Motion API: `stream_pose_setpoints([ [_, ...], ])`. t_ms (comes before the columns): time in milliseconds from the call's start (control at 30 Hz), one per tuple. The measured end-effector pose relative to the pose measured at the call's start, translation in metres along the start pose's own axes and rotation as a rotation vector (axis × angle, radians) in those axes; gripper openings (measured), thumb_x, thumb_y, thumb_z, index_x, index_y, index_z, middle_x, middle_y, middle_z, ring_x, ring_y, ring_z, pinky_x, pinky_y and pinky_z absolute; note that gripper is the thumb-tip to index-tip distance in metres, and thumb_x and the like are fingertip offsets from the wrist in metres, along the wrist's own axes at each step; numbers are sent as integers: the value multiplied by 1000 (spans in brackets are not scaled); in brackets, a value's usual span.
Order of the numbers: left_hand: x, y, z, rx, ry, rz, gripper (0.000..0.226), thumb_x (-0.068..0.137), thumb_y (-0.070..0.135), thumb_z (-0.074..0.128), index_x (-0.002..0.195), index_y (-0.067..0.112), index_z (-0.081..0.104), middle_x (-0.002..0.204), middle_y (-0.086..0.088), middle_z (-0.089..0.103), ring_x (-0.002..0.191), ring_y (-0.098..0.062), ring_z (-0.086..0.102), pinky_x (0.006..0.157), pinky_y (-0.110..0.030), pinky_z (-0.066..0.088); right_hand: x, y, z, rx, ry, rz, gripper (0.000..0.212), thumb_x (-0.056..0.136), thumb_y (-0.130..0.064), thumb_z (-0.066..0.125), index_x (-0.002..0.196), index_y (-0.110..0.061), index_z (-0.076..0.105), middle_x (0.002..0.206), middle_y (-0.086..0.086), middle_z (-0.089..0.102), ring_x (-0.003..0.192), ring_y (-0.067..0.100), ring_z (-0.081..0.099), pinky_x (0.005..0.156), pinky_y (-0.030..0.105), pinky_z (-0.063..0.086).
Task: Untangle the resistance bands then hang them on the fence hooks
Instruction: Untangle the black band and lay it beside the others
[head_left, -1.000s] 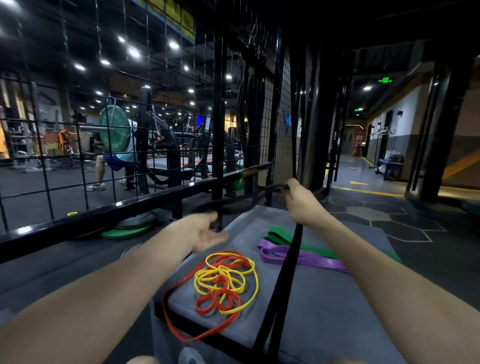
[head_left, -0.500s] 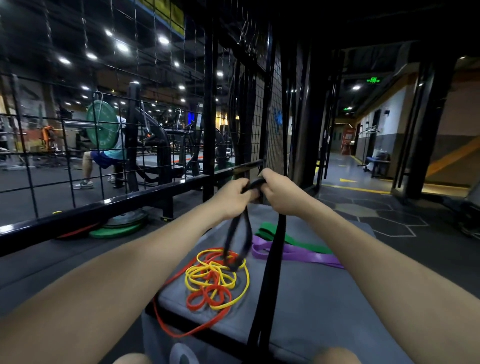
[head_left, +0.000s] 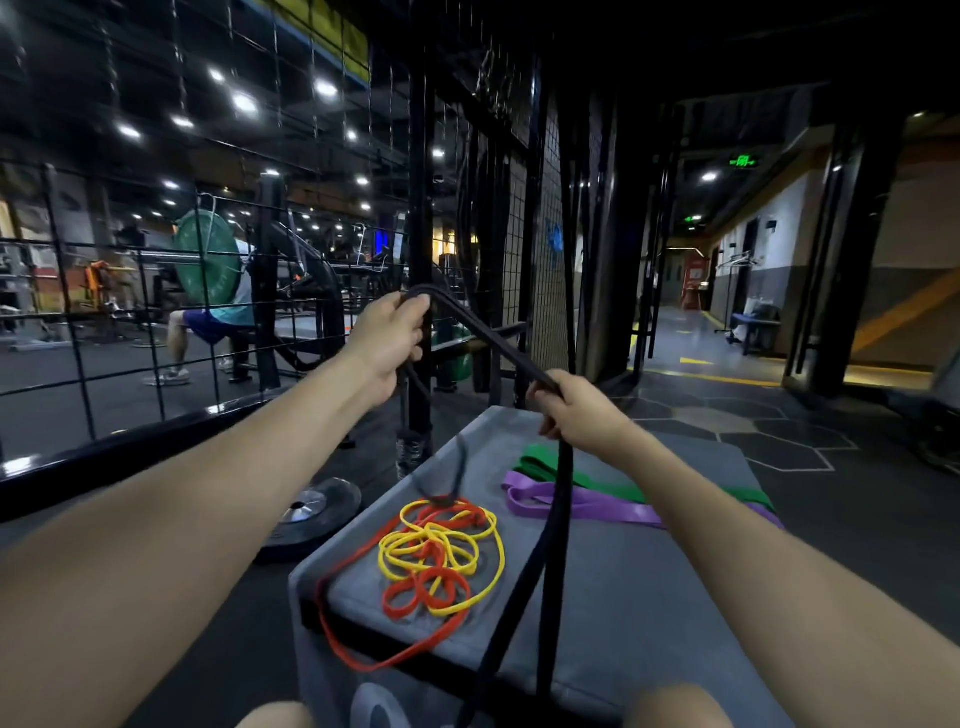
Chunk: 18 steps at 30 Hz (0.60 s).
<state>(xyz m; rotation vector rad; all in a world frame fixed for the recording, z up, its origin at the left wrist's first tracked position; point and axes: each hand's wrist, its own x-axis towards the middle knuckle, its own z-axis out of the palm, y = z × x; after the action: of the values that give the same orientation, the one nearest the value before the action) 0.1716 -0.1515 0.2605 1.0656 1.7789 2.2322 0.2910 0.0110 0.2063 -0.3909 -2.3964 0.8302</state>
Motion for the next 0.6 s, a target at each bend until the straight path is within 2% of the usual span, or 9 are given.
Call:
stream_pose_setpoints([
  [67,-4,-10,-7,-56,20,-82,28,98,18,43,71,21,45,61,5,31,53,-8,29,49,-20,29,5,-9,-8,-29,51,-10,14,98,-14,39,92,-10,50,67,-2,47,62,17,49,65,40,46],
  [100,-8,-18,-10,-63,20,-143,28,98,19,44,70,20,46,60,4,33,53,-9,31,49,-21,30,8,-15,-14,-56,85,-22,14,99,-14,38,92,-11,49,68,-3,46,60,14,46,58,34,42],
  [133,-12,-25,-14,-39,3,-203,27,98,19,45,70,19,47,61,3,37,53,-10,34,49,-21,32,11,-22,-21,-74,116,-34,14,99,-14,37,91,-11,48,68,-3,45,58,12,43,52,27,37],
  [200,-24,-39,-20,54,-70,-278,23,96,13,47,73,15,50,65,0,45,57,-10,42,51,-21,36,15,-36,-34,-110,142,-72,15,99,-14,36,91,-10,48,69,-2,46,56,12,40,45,22,29],
  [333,-36,-47,-18,293,-343,-247,17,85,-3,58,85,14,56,83,-5,58,77,-16,53,69,-24,40,21,-65,-49,-250,120,-180,16,98,-10,36,95,-9,52,69,-2,47,55,10,41,45,21,29],
  [400,-34,-37,-9,269,-412,-220,24,81,-3,64,97,14,57,91,-1,63,87,-15,58,82,-27,43,23,-75,-47,-266,83,-217,17,98,-8,37,97,-8,53,70,-1,50,54,11,41,45,21,30],
  [500,-28,-15,11,166,-392,-133,21,86,20,63,105,21,55,103,1,64,101,-15,58,97,-35,40,25,-84,-39,-309,17,-261,17,96,-7,41,102,-7,58,81,5,57,59,13,47,50,22,36],
  [567,-21,-4,22,132,-357,-63,22,92,32,54,108,18,55,105,-2,64,104,-18,58,98,-36,41,25,-85,-35,-331,3,-289,16,93,-8,47,103,-7,60,89,6,59,71,16,52,55,18,39],
  [600,-18,-1,27,156,-346,-29,23,94,34,49,107,16,55,98,-3,63,98,-19,58,95,-36,43,24,-84,-34,-337,7,-297,16,92,-9,50,103,-7,61,92,6,60,77,16,53,58,18,40],
])
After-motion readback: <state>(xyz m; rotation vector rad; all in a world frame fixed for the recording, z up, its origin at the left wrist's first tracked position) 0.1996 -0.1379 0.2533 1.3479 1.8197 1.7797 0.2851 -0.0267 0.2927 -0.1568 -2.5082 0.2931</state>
